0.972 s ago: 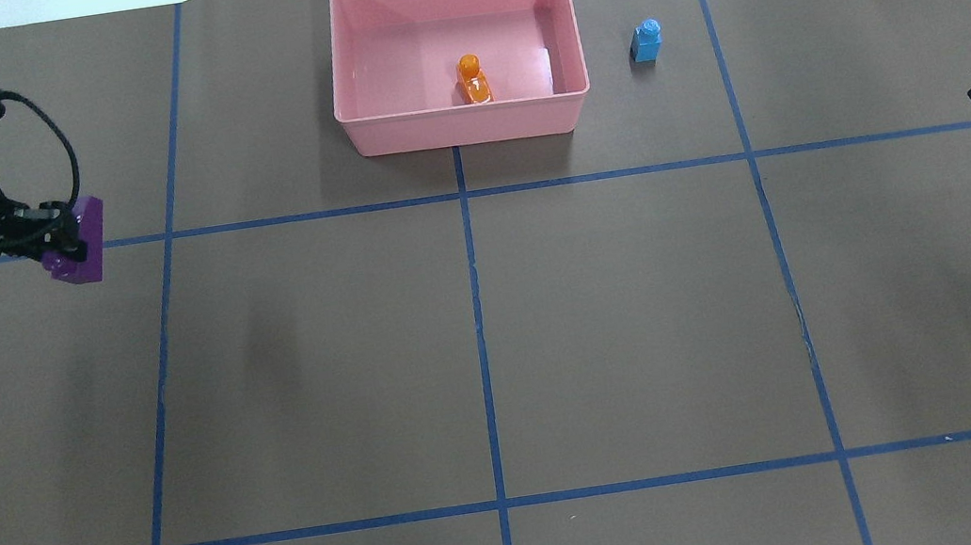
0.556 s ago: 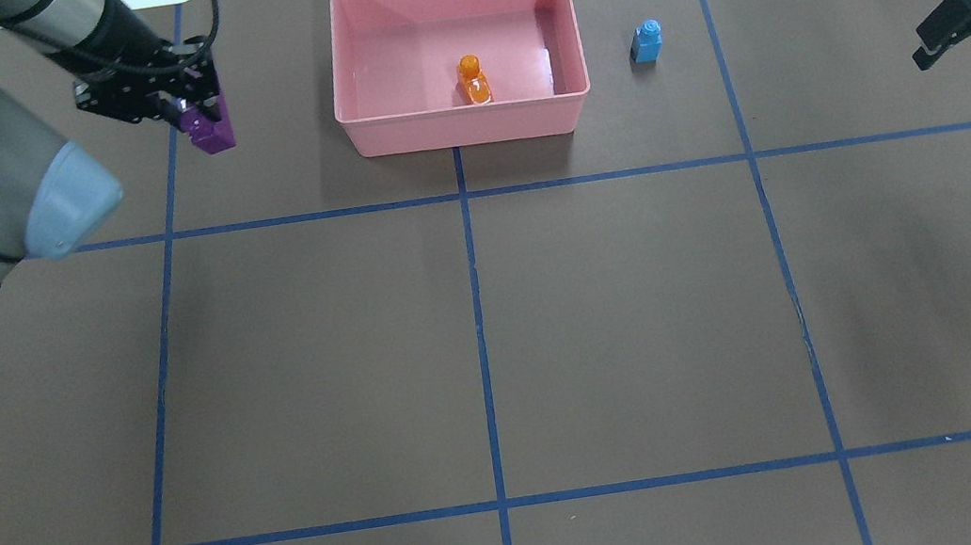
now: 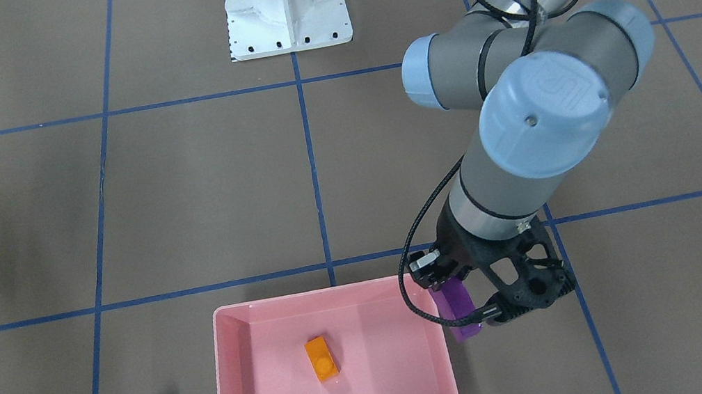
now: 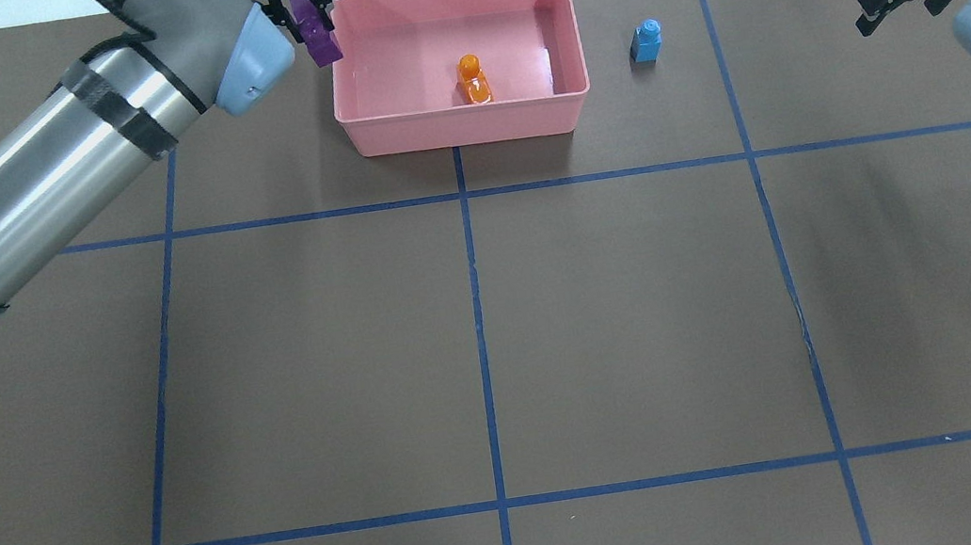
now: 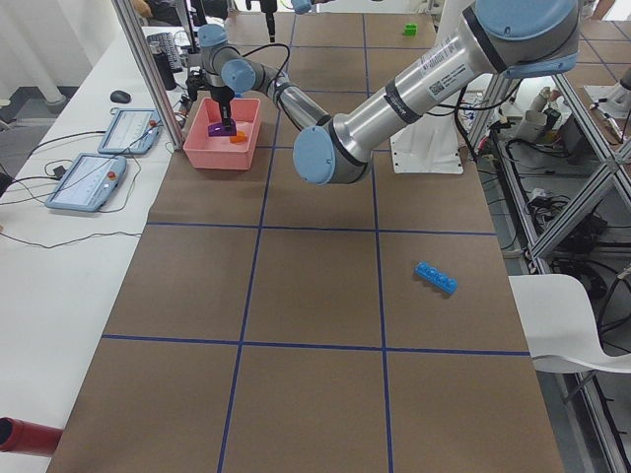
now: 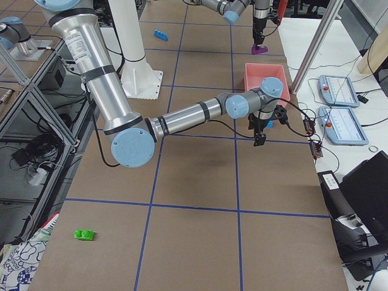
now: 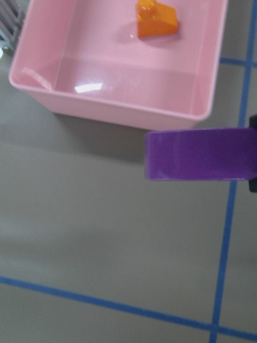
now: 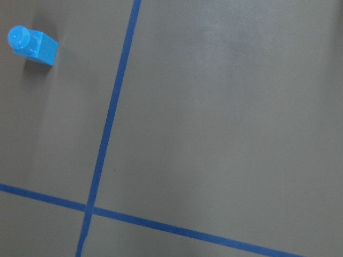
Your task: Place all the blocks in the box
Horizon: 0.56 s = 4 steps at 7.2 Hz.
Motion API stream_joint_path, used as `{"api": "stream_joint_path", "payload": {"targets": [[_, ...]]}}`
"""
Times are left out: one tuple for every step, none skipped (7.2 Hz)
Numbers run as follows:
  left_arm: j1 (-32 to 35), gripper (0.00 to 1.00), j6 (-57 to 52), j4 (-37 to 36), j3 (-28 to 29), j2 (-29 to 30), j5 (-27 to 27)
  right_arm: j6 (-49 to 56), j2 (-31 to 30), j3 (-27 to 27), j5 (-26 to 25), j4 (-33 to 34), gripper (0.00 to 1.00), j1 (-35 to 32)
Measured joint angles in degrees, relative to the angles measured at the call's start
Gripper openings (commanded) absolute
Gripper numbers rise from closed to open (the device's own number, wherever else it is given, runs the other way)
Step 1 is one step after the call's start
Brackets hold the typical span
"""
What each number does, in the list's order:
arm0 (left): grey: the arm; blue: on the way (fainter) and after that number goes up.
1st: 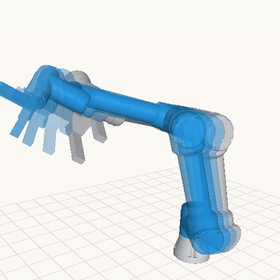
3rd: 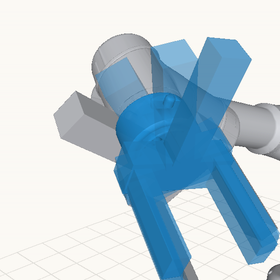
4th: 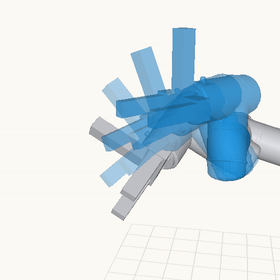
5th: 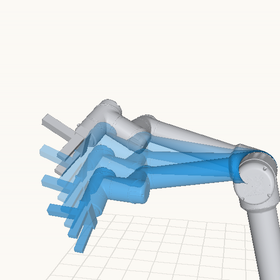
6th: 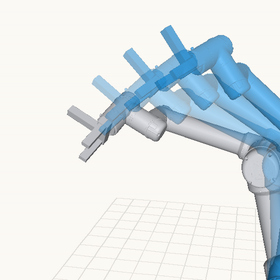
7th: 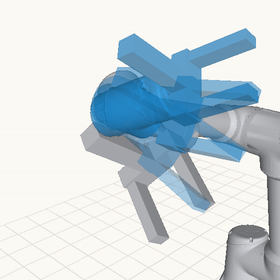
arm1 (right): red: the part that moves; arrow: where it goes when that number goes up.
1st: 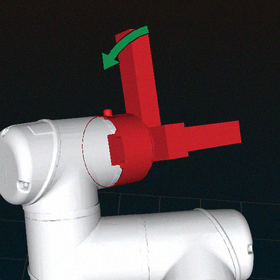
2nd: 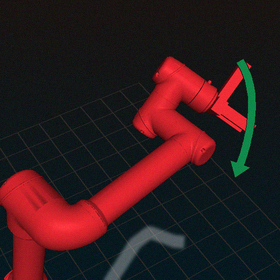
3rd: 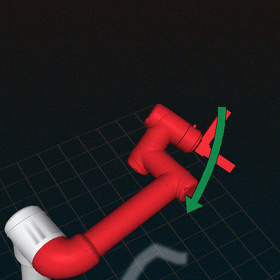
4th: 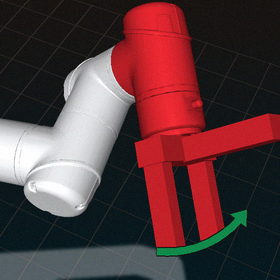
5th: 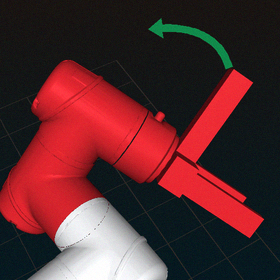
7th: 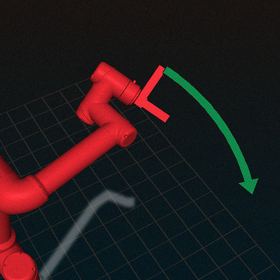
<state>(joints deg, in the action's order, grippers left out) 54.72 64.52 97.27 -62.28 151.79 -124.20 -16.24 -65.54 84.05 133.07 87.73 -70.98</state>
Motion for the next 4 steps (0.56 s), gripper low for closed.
{"api": "stream_joint_path", "payload": {"targets": [[-1.22, 0.68, 2.60, 5.07, 5.06, 2.18, 1.09, -0.40, 0.99, -2.18, 0.21, -1.52, 1.00, 0.29], [-2.70, 1.00, 4.76, 8.02, 7.65, 3.34, 1.92, -1.17, 1.85, -3.47, 0.28, -2.14, 1.00, 0.95], [-3.84, 1.00, 5.60, 9.07, 8.42, 3.81, 2.60, -1.68, 2.38, -4.08, 0.24, -2.36, 1.00, 1.67], [-4.49, 1.00, 5.74, 9.16, 7.85, 3.89, 2.87, -1.93, 3.42, -5.16, 0.15, -2.44, 1.00, 2.19]]}}
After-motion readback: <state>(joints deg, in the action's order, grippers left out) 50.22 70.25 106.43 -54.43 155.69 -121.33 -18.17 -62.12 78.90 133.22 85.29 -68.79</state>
